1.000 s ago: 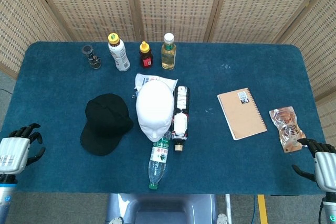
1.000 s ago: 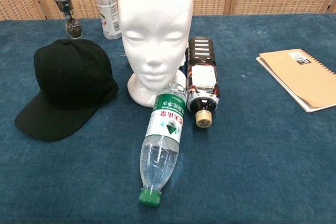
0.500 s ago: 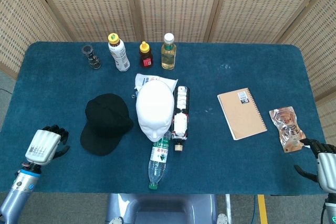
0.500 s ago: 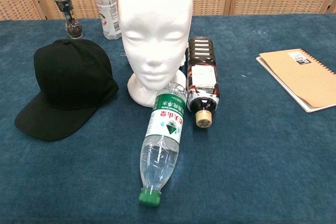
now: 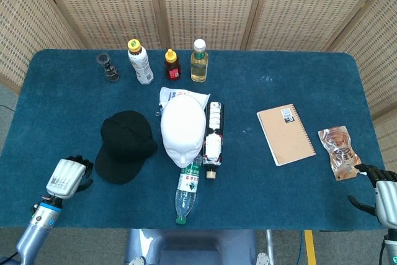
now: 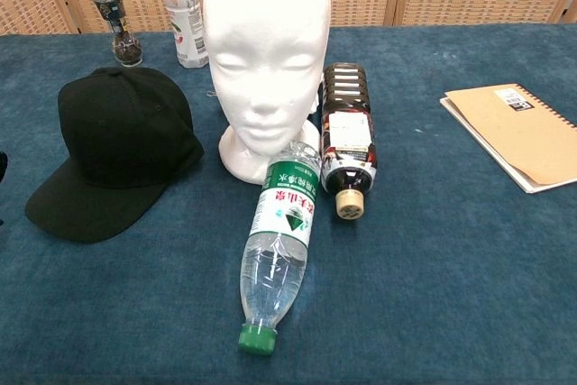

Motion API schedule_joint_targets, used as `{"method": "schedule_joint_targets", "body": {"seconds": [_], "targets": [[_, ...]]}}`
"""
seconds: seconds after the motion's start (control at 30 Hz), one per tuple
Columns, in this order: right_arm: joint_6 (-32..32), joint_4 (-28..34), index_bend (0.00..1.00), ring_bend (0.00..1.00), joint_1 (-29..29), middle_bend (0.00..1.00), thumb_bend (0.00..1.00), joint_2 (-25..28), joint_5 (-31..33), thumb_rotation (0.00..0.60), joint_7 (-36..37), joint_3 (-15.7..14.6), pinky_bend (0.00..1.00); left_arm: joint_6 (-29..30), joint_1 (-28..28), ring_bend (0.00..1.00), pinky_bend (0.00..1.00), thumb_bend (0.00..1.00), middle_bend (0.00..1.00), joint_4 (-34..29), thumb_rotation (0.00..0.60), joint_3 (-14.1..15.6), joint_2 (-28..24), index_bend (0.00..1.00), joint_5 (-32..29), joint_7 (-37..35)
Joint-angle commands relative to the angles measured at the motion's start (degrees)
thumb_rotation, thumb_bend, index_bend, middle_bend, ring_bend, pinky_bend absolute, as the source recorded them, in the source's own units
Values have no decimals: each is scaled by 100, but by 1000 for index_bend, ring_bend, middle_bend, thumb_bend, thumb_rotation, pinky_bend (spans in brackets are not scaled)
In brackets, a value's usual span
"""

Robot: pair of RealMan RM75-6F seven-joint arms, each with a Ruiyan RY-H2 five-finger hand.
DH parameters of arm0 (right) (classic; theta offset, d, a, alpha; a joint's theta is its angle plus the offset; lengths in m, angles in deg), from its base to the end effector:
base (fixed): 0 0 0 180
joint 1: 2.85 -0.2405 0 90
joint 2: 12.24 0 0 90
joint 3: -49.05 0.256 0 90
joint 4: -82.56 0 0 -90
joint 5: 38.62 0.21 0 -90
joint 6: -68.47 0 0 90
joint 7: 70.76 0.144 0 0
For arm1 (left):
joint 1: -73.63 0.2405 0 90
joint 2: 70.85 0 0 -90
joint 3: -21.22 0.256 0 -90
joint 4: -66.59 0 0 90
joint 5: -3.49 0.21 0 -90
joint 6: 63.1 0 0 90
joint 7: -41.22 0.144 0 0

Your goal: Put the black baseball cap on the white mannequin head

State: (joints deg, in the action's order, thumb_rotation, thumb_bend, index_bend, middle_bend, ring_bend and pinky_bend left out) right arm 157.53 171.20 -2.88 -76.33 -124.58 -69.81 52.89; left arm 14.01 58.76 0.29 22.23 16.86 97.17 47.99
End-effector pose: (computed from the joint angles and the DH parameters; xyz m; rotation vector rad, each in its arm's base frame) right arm -0.3321 -0.1577 0.1773 1.3020 -0.8498 0.8609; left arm -0.3071 0.2224 0.0267 -1.7632 -0.7146 -0.8378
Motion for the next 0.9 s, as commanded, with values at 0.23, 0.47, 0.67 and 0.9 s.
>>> {"method": "schedule_joint_targets", "body": {"seconds": [0.23,0.47,0.67,0.9], "targets": [[17,0,306,406,18,369,90,20,17,600,19,9,322,16,-105,475,610,164,654,577,600,-14,520,683,-11,-209],[5,-9,306,406,23,370,90,25,35,600,17,11,322,51,-166,476,609,163,654,851,600,6,717,683,12,-300],[-11,-31,306,406,26,369,90,11,55,600,21,12,322,54,-192,475,609,163,654,971,600,56,785,683,30,-351],[-13,-42,306,405,34,369,89,21,69,600,43,15,322,57,-237,475,609,163,654,1168,600,62,942,683,23,-384]]}}
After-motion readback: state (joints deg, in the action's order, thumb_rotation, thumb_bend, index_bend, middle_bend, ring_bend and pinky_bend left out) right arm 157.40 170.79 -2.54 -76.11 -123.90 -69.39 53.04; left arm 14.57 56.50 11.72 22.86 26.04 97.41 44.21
